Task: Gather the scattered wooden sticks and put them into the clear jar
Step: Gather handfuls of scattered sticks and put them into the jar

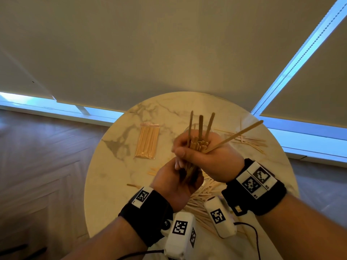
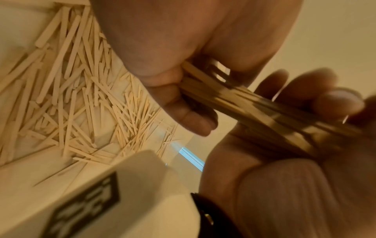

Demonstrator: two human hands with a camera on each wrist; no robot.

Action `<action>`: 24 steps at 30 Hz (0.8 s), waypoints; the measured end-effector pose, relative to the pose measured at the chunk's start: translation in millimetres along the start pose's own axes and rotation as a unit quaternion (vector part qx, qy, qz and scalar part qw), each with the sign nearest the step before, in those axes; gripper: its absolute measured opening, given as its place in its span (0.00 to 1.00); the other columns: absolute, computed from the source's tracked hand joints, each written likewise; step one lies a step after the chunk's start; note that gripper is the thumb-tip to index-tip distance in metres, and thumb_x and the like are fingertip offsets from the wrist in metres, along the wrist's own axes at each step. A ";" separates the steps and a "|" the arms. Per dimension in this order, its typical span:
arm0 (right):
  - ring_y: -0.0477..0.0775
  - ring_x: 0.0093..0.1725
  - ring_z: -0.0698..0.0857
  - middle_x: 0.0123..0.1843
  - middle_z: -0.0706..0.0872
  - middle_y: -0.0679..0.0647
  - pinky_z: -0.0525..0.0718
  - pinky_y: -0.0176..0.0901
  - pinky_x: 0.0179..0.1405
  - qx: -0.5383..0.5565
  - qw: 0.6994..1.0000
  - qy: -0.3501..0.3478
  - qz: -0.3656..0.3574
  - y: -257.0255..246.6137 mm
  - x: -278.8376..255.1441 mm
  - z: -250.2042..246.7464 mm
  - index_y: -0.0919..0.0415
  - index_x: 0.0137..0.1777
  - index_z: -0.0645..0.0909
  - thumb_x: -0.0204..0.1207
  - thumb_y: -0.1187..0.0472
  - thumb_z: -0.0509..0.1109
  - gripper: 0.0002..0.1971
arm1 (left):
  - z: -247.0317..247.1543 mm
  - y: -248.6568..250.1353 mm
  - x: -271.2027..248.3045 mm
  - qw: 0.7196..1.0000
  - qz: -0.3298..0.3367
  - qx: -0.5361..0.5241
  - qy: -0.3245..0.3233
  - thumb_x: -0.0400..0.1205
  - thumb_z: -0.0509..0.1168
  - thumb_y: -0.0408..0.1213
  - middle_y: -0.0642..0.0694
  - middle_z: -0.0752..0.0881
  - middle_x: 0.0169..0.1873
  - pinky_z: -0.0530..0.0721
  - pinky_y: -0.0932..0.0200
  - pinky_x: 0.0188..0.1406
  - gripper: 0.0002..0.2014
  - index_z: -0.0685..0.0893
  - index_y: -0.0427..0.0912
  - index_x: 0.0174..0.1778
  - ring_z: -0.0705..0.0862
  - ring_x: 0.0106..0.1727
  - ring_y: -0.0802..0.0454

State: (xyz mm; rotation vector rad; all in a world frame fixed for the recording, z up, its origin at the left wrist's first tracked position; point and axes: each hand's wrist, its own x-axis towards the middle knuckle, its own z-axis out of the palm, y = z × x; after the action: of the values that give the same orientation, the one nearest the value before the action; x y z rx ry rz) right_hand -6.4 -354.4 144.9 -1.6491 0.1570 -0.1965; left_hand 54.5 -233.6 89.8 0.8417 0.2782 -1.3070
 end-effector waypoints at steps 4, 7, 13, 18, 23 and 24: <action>0.55 0.48 0.93 0.43 0.92 0.57 0.89 0.50 0.55 -0.062 0.997 -0.039 0.021 -6.9 -1.1 -5.8 0.49 0.69 0.81 0.80 0.66 0.77 0.21 | 3.8 0.6 -3.4 1.000 0.011 -0.001 0.005 0.79 0.70 0.49 0.42 0.89 0.45 0.87 0.60 0.33 0.14 0.95 0.46 0.50 0.85 0.40 0.50; 0.56 0.45 0.92 0.44 0.91 0.57 0.88 0.49 0.51 -0.032 0.998 -0.047 0.029 -12.8 -0.8 -7.1 0.50 0.70 0.79 0.75 0.67 0.81 0.26 | -1.6 -1.2 -3.2 1.000 0.012 -0.011 0.023 0.85 0.68 0.45 0.40 0.89 0.47 0.90 0.58 0.33 0.14 0.91 0.41 0.60 0.87 0.39 0.48; 0.64 0.39 0.92 0.35 0.90 0.55 0.91 0.64 0.47 -0.008 0.999 0.037 0.014 -3.8 1.7 4.9 0.56 0.53 0.81 0.75 0.62 0.81 0.12 | -1.4 -2.9 -4.8 0.999 -0.027 0.004 0.026 0.91 0.61 0.48 0.40 0.87 0.40 0.90 0.58 0.32 0.18 0.91 0.39 0.50 0.87 0.38 0.47; 0.59 0.21 0.78 0.23 0.80 0.53 0.82 0.53 0.31 0.056 0.994 0.088 -0.014 -3.3 8.7 13.1 0.53 0.50 0.82 0.75 0.57 0.78 0.08 | 0.7 2.2 -8.4 0.996 -0.067 0.054 0.014 0.88 0.62 0.50 0.42 0.84 0.36 0.83 0.61 0.23 0.16 0.87 0.39 0.50 0.83 0.34 0.49; 0.63 0.37 0.91 0.36 0.89 0.57 0.90 0.60 0.43 0.025 0.998 0.049 -0.043 -6.0 7.1 10.2 0.58 0.52 0.83 0.76 0.61 0.80 0.09 | -1.3 1.9 -3.2 0.999 -0.024 0.016 0.016 0.90 0.62 0.52 0.42 0.84 0.40 0.86 0.58 0.31 0.18 0.88 0.41 0.58 0.83 0.36 0.49; 0.64 0.40 0.92 0.39 0.91 0.58 0.91 0.61 0.47 0.014 0.998 0.038 -0.045 -6.5 5.8 8.9 0.57 0.55 0.83 0.75 0.63 0.81 0.12 | -1.5 2.7 -2.6 1.000 -0.013 0.011 0.022 0.91 0.62 0.51 0.42 0.84 0.40 0.84 0.58 0.31 0.17 0.89 0.43 0.58 0.83 0.36 0.49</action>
State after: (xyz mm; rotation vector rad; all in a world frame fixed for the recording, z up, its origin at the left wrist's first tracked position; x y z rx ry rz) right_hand 1.2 -346.5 150.9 -1.6228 0.1368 -0.3285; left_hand 56.6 -230.6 91.4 0.8879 0.3103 -1.3189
